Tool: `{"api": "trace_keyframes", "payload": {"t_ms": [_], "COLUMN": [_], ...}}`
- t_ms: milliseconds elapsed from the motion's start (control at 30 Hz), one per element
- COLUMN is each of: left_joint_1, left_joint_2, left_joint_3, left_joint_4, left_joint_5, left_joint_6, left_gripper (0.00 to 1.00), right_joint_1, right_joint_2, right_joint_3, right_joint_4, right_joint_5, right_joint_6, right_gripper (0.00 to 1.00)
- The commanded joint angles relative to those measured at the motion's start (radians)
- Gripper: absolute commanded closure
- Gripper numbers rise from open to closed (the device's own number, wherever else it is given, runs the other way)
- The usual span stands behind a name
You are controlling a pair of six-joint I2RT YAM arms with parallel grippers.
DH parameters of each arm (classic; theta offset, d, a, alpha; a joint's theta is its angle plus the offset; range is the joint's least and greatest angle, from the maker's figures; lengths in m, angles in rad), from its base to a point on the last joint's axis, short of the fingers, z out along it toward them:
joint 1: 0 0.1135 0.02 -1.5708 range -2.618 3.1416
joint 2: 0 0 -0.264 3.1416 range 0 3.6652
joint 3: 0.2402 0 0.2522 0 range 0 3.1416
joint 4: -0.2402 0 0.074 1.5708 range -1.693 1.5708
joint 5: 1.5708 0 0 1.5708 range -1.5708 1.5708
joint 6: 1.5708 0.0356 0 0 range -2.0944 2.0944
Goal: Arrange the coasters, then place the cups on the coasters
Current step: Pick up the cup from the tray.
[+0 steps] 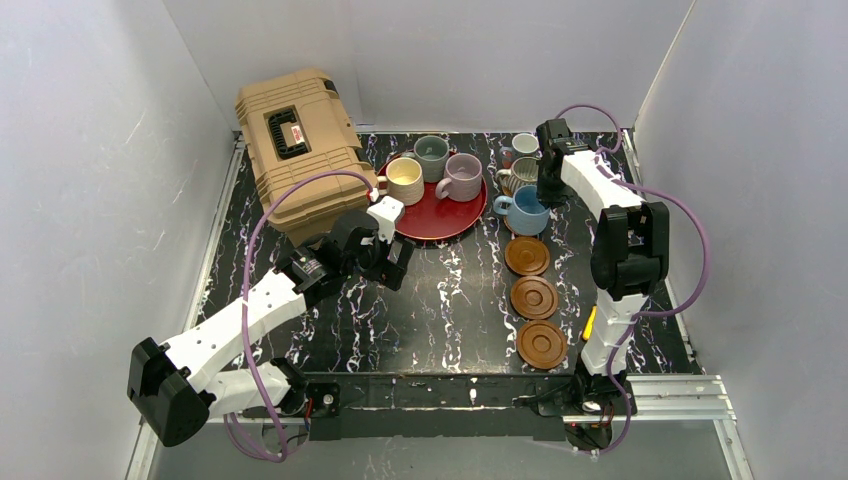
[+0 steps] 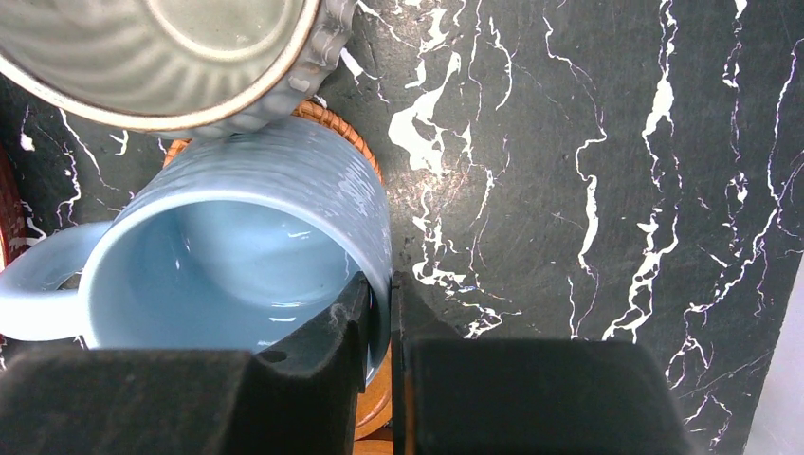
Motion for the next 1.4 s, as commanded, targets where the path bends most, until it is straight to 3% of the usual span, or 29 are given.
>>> {"api": "trace_keyframes", "payload": {"t_ms": [0, 267, 867, 1067, 1367], "left_joint_1": [0.002, 0.002, 0.002, 0.001, 0.002], "left_joint_2": [-0.017, -0.014, -0.009, -0.010, -0.021], "left_joint_3": [0.038, 0.039, 0.040, 0.040, 0.035], "left_joint_4": [-0.019, -0.019, -0.019, -0.019, -0.012], "left_joint_5": [-0.006, -0.005, -0.001, -0.001, 0.002], "left_joint_6": [0.002, 0.004, 0.004, 0.003, 0.002], "left_gripper": [0.01, 0.01, 0.01, 0.01, 0.01], "right_joint_1": [0.002, 0.002, 0.002, 0.002, 0.002], "right_joint_2": [-0.039, -0.039, 0.007, -0.003, -0.051], "right_joint_3": [0.023, 0.022, 0.041, 0.043, 0.043], "right_joint_4": [0.037, 0.064, 0.057, 0.057, 0.043], "right_joint_5": [0.007, 0.005, -0.024, -0.014, -0.002], "right_joint_6": [-0.025, -0.098, -0.175, -0.173, -0.168], "right_gripper": [0.91, 0.99, 0.98, 0.73, 0.43]}}
